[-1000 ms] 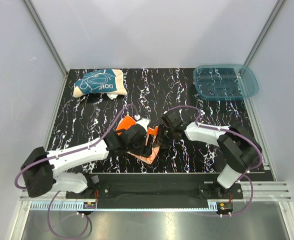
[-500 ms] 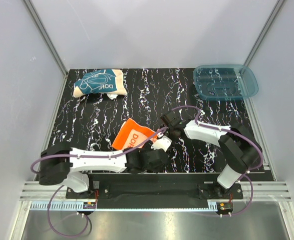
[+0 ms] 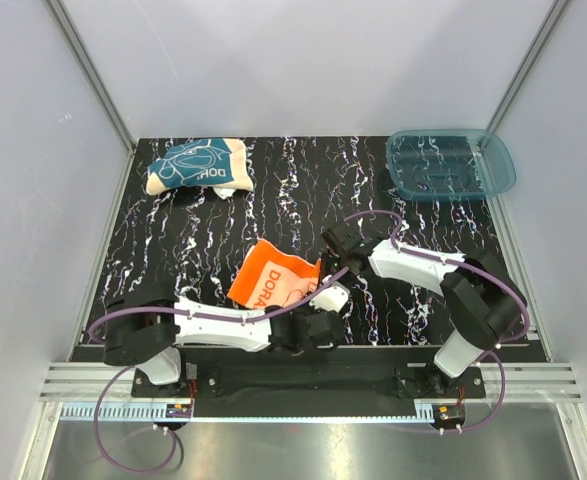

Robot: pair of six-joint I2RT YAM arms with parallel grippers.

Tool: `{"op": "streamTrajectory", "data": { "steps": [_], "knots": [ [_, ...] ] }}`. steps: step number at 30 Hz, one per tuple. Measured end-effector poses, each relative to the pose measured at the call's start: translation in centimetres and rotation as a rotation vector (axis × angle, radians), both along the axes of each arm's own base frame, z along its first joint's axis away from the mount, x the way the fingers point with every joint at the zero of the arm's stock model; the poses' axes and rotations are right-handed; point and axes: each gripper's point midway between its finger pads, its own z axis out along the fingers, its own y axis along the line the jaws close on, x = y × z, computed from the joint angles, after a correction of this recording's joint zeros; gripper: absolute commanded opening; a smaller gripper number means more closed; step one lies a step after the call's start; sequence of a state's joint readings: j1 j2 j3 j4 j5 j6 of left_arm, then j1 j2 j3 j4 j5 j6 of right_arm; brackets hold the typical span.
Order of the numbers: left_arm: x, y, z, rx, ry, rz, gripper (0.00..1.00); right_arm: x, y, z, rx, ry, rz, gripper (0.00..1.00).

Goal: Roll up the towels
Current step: Roll the towel

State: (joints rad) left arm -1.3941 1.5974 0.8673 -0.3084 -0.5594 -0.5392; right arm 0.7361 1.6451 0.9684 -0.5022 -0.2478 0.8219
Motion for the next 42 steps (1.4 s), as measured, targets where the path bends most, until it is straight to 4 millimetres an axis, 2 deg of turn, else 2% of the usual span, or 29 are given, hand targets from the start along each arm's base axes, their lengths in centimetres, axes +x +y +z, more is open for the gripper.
{"op": "streamTrajectory", "data": {
  "steps": [3, 8, 12, 13, 16, 20, 22, 25, 29, 31, 34, 36, 39, 42],
  "knots": [
    [0.0, -0.3, -0.4, -0.007, -0.025, 0.016, 0.25, 0.0, 0.1, 0.4, -0.004, 0.0, 0.008, 0.09],
    [0.3, -0.7, -0.6, -0.015, -0.06, 0.037, 0.19, 0.0, 0.0, 0.8, -0.014, 0.0, 0.021, 0.11],
    [0.3, -0.9, -0.6, -0.036, -0.061, 0.036, 0.18, 0.1, -0.3, 1.0, -0.033, -0.005, 0.027, 0.32],
    [0.3, -1.0, -0.5, -0.048, -0.057, 0.036, 0.17, 0.1, -0.4, 1.0, -0.042, -0.004, 0.03, 0.45],
    [0.2, -0.9, -0.4, -0.079, -0.022, 0.026, 0.16, 0.0, -0.6, 1.5, -0.057, 0.001, 0.037, 0.65],
    [0.1, -0.8, 0.0, -0.109, 0.032, 0.019, 0.16, 1.0, -1.1, 2.6, -0.057, -0.013, 0.033, 0.72],
    [-0.2, -0.8, 0.1, -0.114, 0.057, 0.009, 0.14, 2.1, -2.3, 3.1, -0.064, -0.022, 0.004, 0.74],
    [-0.6, -0.6, 0.5, -0.128, 0.098, -0.007, 0.15, 4.4, -5.0, 4.4, -0.087, -0.049, -0.068, 0.77],
    [-0.5, 0.0, 1.0, -0.188, 0.17, -0.006, 0.15, 8.1, -9.3, 8.3, -0.11, -0.157, -0.184, 0.79],
    [-0.3, 0.4, 1.1, -0.226, 0.207, 0.004, 0.15, 8.9, -10.2, 10.6, -0.097, -0.226, -0.208, 0.79],
    [0.2, 0.8, 1.2, -0.3, 0.279, 0.021, 0.16, 8.4, -10.2, 13.6, -0.036, -0.313, -0.206, 0.79],
    [0.4, 0.8, 1.2, -0.349, 0.331, 0.026, 0.17, 7.6, -9.7, 14.7, 0.029, -0.352, -0.192, 0.79],
    [0.8, 0.7, 1.3, -0.426, 0.408, 0.034, 0.19, 5.8, -8.7, 14.4, 0.142, -0.367, -0.163, 0.8],
    [1.1, 0.6, 1.4, -0.535, 0.502, 0.041, 0.21, 3.7, -8.1, 12.2, 0.22, -0.321, -0.144, 0.84]
  ]
}}
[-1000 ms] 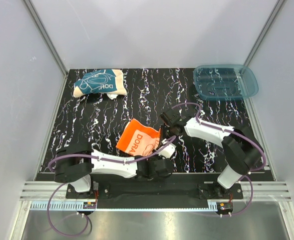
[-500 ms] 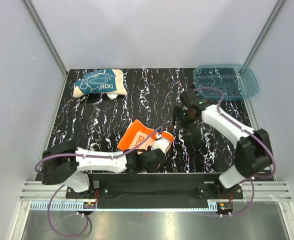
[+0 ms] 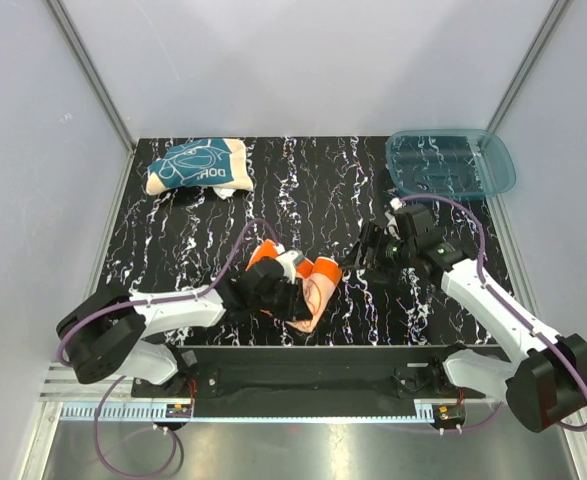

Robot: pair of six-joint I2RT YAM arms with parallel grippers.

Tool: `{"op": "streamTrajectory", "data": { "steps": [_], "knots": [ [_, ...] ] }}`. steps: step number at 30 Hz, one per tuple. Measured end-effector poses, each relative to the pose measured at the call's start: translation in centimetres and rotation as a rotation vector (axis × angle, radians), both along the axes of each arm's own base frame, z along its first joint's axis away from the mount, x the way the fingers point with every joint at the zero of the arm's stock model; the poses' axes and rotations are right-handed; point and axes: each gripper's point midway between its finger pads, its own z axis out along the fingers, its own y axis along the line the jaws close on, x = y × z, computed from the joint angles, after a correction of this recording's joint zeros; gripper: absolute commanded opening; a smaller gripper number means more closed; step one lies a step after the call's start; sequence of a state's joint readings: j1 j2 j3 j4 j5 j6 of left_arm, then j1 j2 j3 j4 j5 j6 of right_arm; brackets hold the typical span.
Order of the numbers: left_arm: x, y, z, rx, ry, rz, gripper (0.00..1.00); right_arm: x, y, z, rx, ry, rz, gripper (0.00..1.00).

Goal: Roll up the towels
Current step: Roll the towel

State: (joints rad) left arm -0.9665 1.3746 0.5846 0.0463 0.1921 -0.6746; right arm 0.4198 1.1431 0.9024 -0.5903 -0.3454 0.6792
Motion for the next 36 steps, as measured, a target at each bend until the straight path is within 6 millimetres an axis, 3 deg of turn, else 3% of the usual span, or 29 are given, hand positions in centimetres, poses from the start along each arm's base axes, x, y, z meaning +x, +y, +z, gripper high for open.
{"op": "streamTrajectory", "data": {
  "steps": [4, 12, 25, 36],
  "knots": [
    [0.5, 0.5, 0.4, -0.139, 0.118, 0.034, 0.24, -1.8, 0.6, -2.5, 0.061, 0.056, 0.025, 0.84],
    [0.5, 0.9, 1.3, -0.287, 0.227, 0.055, 0.27, -2.6, 1.9, -3.9, 0.193, 0.049, 0.042, 0.84],
    [0.7, 1.9, 0.2, -0.404, 0.366, 0.12, 0.34, -3.3, 6.5, -9.1, 0.199, 0.138, 0.137, 0.82],
    [0.8, 2.5, -1.1, -0.512, 0.512, 0.157, 0.34, -3.4, 8.4, -12.2, 0.188, 0.18, 0.165, 0.78]
  ]
}}
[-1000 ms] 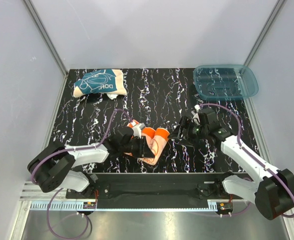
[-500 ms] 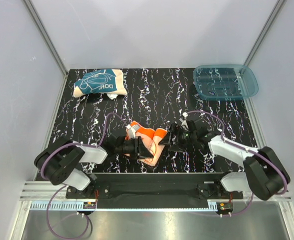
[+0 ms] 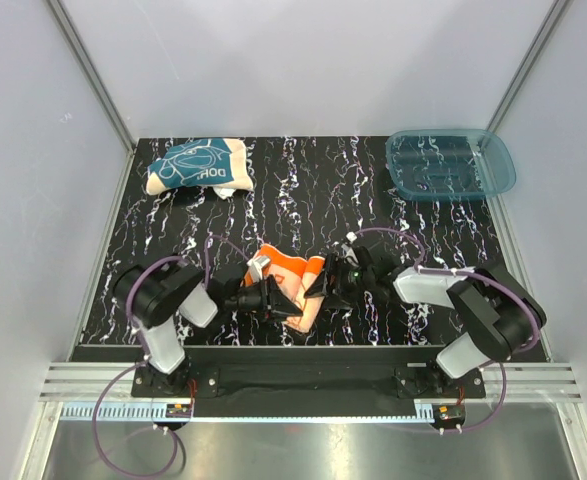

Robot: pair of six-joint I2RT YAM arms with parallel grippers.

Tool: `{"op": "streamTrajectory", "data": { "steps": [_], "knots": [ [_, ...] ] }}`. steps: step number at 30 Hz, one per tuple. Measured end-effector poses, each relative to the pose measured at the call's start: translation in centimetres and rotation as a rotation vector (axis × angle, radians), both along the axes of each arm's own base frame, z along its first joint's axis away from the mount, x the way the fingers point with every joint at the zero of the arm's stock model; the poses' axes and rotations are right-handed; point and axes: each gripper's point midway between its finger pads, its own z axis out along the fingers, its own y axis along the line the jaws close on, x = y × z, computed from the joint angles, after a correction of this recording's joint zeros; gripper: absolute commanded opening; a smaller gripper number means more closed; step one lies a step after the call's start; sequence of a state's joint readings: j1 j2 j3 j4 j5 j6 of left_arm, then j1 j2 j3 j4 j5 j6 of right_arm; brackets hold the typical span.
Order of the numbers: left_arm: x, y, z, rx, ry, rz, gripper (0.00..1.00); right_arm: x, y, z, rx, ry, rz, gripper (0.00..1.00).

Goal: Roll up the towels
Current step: Roll the towel

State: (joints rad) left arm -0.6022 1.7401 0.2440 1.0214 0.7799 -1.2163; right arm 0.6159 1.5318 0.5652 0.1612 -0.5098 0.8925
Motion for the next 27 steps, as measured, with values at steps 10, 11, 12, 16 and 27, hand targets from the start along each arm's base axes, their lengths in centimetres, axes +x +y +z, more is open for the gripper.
{"op": "streamTrajectory", "data": {
  "steps": [10, 11, 12, 16, 27],
  "knots": [
    [0.0, 0.3, -0.2, -0.088, 0.056, 0.032, 0.38, 0.5, 1.5, -0.3, 0.014, 0.003, 0.019, 0.36],
    [0.0, 0.4, -0.2, -0.089, 0.056, 0.035, 0.39, 0.5, 1.5, -0.3, 0.013, 0.005, 0.02, 0.34],
    [0.0, 0.4, -0.1, -0.09, 0.054, 0.037, 0.41, 0.6, 1.7, -0.3, 0.011, 0.007, 0.022, 0.32],
    [0.1, 0.5, 0.5, -0.09, 0.018, 0.036, 0.53, 0.6, 1.8, -0.3, 0.001, 0.016, 0.024, 0.29],
    [4.1, 1.5, 2.0, 0.299, -0.234, 0.089, 0.67, 0.7, 2.0, -0.3, -0.098, 0.03, 0.016, 0.23]
  ]
}}
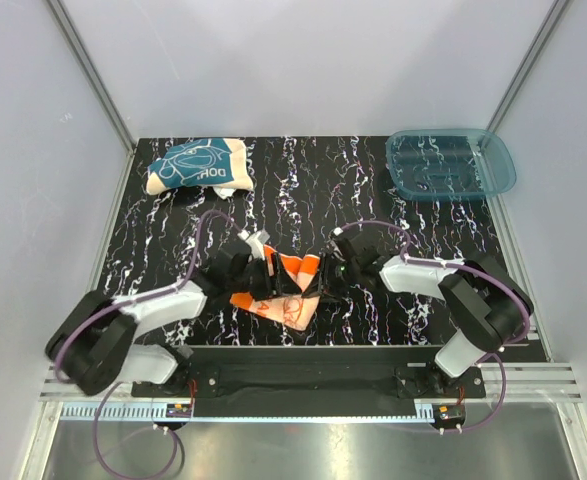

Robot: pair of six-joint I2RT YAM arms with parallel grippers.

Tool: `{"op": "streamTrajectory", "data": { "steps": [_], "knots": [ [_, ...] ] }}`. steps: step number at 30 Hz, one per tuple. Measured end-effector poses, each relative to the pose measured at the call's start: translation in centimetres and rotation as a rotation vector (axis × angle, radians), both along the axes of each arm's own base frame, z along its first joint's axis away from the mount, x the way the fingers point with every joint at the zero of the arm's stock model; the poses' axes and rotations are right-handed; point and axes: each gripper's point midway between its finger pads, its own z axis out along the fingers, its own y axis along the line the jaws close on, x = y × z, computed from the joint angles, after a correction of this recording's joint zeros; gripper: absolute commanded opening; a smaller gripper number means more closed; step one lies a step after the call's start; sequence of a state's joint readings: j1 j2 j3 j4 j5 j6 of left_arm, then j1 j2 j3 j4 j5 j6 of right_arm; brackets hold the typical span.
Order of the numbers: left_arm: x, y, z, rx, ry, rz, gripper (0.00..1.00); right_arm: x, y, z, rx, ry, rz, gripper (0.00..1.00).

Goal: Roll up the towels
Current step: Roll the towel

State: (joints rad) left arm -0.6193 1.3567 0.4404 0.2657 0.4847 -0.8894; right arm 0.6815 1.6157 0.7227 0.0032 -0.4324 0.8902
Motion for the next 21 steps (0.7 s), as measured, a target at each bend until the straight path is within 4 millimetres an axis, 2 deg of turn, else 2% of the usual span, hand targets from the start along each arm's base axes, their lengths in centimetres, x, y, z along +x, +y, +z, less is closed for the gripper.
{"op": "streamTrajectory", "data": {
  "steps": [3, 5, 8, 12, 17, 21],
  "knots": [
    [0.9, 0.3, 2.4, 0.173, -0.151, 0.029, 0.68, -0.1, 0.0, 0.1, -0.034, 0.005, 0.004, 0.23],
    [0.6, 0.3, 4.0, 0.257, -0.229, 0.027, 0.68, -0.2, -0.1, 0.2, -0.057, 0.011, 0.008, 0.23],
    [-0.8, 0.0, 5.5, 0.386, -0.334, 0.009, 0.62, -0.3, -0.1, 0.3, -0.089, 0.017, 0.011, 0.23],
    [-2.9, -0.1, 5.2, 0.561, -0.419, -0.042, 0.62, -0.4, -0.3, 0.5, -0.124, 0.027, 0.012, 0.21],
    [-4.3, -0.7, 3.2, 0.819, -0.492, -0.102, 0.6, -0.6, -0.6, 0.6, -0.158, 0.042, 0.008, 0.21],
    [-5.4, -2.6, 2.4, 0.998, -0.566, -0.135, 0.6, -0.6, -0.8, 0.6, -0.173, 0.05, 0.005, 0.2]
  ]
}}
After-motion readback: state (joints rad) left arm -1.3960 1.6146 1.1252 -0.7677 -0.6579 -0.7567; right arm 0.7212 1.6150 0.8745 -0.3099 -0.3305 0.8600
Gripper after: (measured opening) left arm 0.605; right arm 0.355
